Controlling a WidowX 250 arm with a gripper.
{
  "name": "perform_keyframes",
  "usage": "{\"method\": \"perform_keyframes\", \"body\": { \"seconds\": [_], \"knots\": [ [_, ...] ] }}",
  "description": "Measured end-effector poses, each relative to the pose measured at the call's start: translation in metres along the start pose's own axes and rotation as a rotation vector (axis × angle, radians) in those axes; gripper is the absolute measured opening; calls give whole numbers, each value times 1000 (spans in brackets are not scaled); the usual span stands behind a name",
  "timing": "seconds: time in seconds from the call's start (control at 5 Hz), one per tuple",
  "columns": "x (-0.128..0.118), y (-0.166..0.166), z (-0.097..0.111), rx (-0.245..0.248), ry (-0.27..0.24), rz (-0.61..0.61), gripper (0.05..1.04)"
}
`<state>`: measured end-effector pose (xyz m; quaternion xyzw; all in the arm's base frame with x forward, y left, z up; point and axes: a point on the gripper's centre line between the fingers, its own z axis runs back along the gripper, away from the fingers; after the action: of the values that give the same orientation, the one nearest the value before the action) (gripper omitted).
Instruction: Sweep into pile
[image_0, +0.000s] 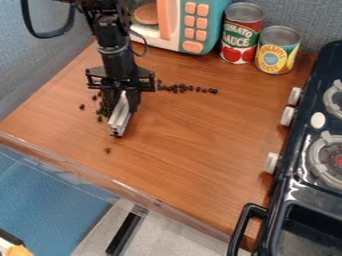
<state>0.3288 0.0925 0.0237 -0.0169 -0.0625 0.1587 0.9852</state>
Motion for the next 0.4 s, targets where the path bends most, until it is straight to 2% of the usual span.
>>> {"method": "perform_keyframes", "body": {
  "seconds": [0.2,0.4],
  "knots": [
    [1,-3,3,-17,-8,-6,378],
    [1,-26,14,-55,-36,-57,378]
  ]
}}
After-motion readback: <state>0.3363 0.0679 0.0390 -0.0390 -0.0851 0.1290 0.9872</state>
